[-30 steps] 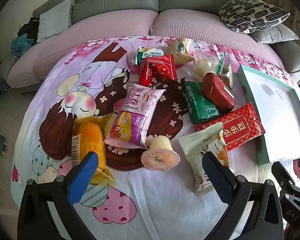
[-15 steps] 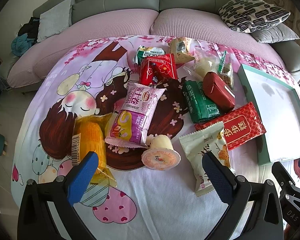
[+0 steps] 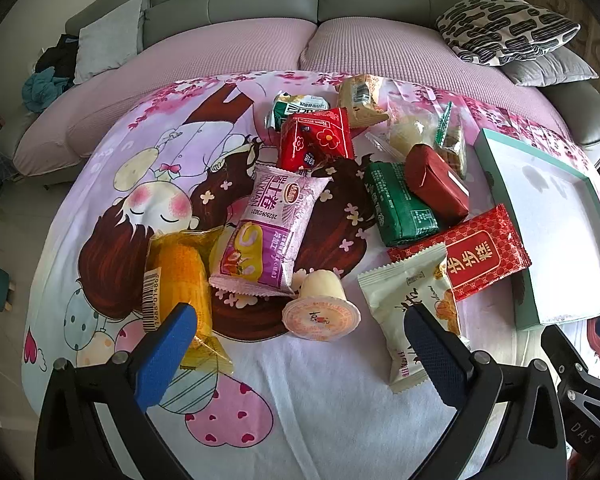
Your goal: Organize snacks
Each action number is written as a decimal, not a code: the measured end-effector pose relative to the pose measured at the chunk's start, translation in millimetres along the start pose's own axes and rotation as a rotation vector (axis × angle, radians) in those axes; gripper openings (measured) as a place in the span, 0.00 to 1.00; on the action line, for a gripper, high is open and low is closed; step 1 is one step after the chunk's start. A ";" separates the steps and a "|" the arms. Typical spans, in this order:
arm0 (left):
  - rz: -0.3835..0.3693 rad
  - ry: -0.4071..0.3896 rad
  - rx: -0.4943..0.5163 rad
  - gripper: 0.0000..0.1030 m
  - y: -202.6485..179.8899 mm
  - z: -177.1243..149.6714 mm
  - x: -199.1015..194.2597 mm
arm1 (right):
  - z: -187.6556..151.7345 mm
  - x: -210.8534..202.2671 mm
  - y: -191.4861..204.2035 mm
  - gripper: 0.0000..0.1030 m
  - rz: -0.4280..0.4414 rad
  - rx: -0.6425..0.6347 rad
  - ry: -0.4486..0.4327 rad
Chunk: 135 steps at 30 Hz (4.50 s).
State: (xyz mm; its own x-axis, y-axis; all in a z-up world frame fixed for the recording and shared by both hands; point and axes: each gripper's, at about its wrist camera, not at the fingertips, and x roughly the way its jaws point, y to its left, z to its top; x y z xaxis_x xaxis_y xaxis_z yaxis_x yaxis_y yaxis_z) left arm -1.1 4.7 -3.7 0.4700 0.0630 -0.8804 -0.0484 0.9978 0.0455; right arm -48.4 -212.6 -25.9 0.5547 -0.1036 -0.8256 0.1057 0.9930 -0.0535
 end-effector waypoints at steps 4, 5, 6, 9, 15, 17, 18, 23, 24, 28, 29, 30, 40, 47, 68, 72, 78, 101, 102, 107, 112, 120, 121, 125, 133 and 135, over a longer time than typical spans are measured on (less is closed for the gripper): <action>0.001 0.000 -0.001 1.00 0.0 0.0 -0.1 | -1.3 2.0 0.2 1.00 0.000 -0.001 0.000; 0.002 -0.001 -0.004 1.00 0.9 0.2 -0.8 | -1.0 2.0 -0.2 1.00 0.000 -0.001 0.000; 0.004 -0.004 -0.010 1.00 2.3 0.3 -1.7 | -1.5 1.1 0.0 1.00 0.001 -0.001 -0.001; 0.010 -0.017 -0.048 1.00 12.5 2.9 -7.1 | 1.4 2.6 2.0 1.00 0.012 -0.009 -0.012; 0.015 -0.016 -0.133 1.00 39.8 4.6 -10.4 | 0.0 -2.3 21.5 1.00 0.055 -0.061 -0.030; 0.001 -0.003 -0.159 1.00 46.5 4.1 -8.0 | -0.8 -3.9 30.9 1.00 0.074 -0.079 -0.034; -0.007 0.005 -0.175 1.00 50.5 3.8 -6.4 | -1.1 -4.0 36.5 1.00 0.090 -0.090 -0.034; -0.041 0.051 -0.204 1.00 53.8 2.6 4.6 | -3.5 -2.5 70.9 0.99 0.162 -0.165 -0.031; -0.054 0.059 -0.198 1.00 51.5 2.3 6.4 | -4.6 -1.8 79.1 0.98 0.174 -0.182 -0.029; -0.086 0.069 -0.169 1.00 40.6 2.9 8.6 | -6.7 5.9 101.6 0.94 0.201 -0.237 -0.015; -0.094 0.071 -0.165 1.00 38.3 3.3 9.2 | -6.3 8.0 104.6 0.93 0.204 -0.243 -0.013; -0.101 0.075 -0.159 1.00 35.8 3.7 10.1 | -6.0 9.8 106.6 0.92 0.208 -0.248 -0.009; -0.156 0.146 -0.139 0.78 22.2 6.3 28.6 | 3.0 27.7 118.8 0.80 0.214 -0.270 -0.013; -0.176 0.163 -0.140 0.58 18.3 9.3 36.1 | 1.2 35.6 122.3 0.63 0.228 -0.279 0.009; -0.181 0.125 -0.109 0.47 3.9 18.5 35.1 | 3.7 21.0 102.2 0.52 0.269 -0.232 -0.006; -0.190 0.097 -0.111 0.47 3.5 20.7 28.6 | 5.1 9.4 96.5 0.52 0.274 -0.220 -0.033; -0.206 0.069 -0.120 0.47 7.1 19.3 18.6 | 10.7 -0.1 85.8 0.52 0.264 -0.189 -0.058; -0.331 -0.030 0.033 0.47 -86.6 85.3 -23.1 | 89.0 5.7 -52.6 0.52 0.028 0.162 -0.064; -0.339 -0.029 0.046 0.47 -95.0 89.1 -21.6 | 91.7 7.7 -63.6 0.52 0.009 0.179 -0.062; -0.392 -0.001 0.103 0.47 -136.9 103.5 -9.2 | 102.2 19.2 -101.7 0.52 -0.035 0.237 -0.044; -0.427 0.033 0.138 0.47 -173.7 115.3 12.5 | 111.6 37.1 -131.3 0.52 -0.073 0.275 -0.021; -0.421 0.058 0.184 0.47 -214.0 127.3 42.3 | 124.9 62.2 -160.2 0.52 -0.112 0.283 0.015; -0.417 0.061 0.191 0.47 -218.0 127.6 45.6 | 126.7 64.6 -161.3 0.52 -0.114 0.281 0.018; -0.409 0.091 0.199 0.47 -233.2 129.4 63.9 | 135.1 73.4 -168.8 0.52 -0.129 0.270 0.027; -0.379 0.110 0.222 0.47 -251.4 129.8 84.0 | 148.8 89.4 -176.2 0.52 -0.150 0.250 0.056; -0.369 0.109 0.231 0.47 -255.0 131.6 84.3 | 150.7 91.3 -177.5 0.52 -0.149 0.251 0.062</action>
State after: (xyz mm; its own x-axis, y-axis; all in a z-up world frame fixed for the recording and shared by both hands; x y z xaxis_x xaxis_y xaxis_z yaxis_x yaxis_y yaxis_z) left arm 166.9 -241.7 -27.4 0.3223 -0.2882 -0.9017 0.3089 0.9324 -0.1876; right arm 107.8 -407.0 -7.2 0.4674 -0.2357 -0.8520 0.3873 0.9210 -0.0423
